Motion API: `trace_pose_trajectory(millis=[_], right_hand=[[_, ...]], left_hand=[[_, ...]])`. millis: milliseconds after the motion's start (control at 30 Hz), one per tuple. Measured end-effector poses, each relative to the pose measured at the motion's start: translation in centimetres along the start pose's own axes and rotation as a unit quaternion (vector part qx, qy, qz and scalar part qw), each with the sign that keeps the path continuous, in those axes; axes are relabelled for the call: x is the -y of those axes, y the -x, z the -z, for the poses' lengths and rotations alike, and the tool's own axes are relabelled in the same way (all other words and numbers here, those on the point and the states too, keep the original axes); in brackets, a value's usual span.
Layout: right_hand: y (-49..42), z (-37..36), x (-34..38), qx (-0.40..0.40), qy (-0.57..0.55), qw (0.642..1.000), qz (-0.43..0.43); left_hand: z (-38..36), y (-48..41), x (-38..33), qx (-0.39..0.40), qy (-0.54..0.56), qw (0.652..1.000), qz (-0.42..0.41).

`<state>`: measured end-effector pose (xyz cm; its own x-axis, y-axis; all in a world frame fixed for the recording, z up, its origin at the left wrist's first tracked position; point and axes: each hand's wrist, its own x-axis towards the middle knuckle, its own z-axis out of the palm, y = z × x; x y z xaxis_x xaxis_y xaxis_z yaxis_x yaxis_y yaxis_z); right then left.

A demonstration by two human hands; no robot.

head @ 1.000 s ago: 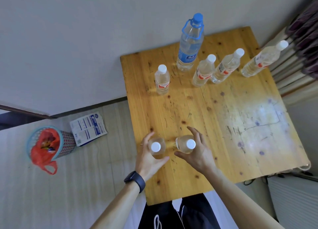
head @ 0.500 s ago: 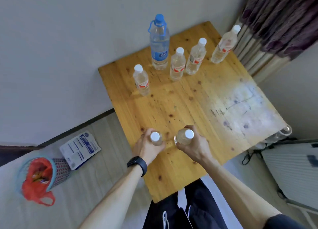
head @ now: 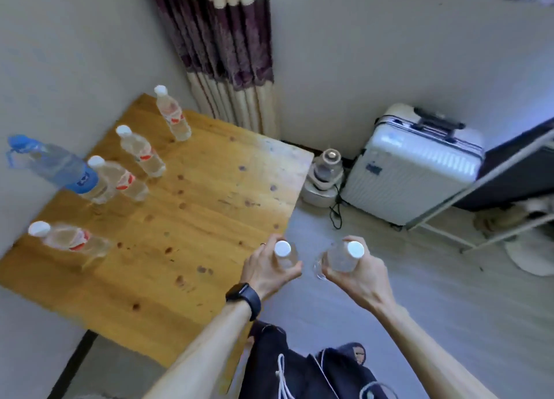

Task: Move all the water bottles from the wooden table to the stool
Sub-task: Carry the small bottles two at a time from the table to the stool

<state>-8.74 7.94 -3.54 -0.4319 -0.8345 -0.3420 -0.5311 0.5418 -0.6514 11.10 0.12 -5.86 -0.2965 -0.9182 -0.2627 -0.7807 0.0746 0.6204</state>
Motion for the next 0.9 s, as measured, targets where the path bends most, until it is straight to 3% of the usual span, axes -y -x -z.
trace_pose_trajectory(millis=[200,400,633,900], right_hand=[[4.0,11.5,-10.8,-0.124,-0.061,0.988,-0.066],[10.1,22.1,-22.4,-0.243,-0.123,0.943,-0.189],[18.8,30.8,-34.9,-0.422,-0.198,0.818,-0.338],[25.2,39.1,-47.1,-0.531,-0.237,0.673,-0.457]], left_hand=[[-8.9,-0.3,-14.4,0.075,-0.081,0.983,-0.148],[-19.8,1.7,-31.1,0.181,-0.114,0.933,-0.291],[-32.4,7.8,-49.7,0.29,-0.122,0.849,-0.424],[-47.7,15.0,-65.3,0.377,-0.152,0.728,-0.552]])
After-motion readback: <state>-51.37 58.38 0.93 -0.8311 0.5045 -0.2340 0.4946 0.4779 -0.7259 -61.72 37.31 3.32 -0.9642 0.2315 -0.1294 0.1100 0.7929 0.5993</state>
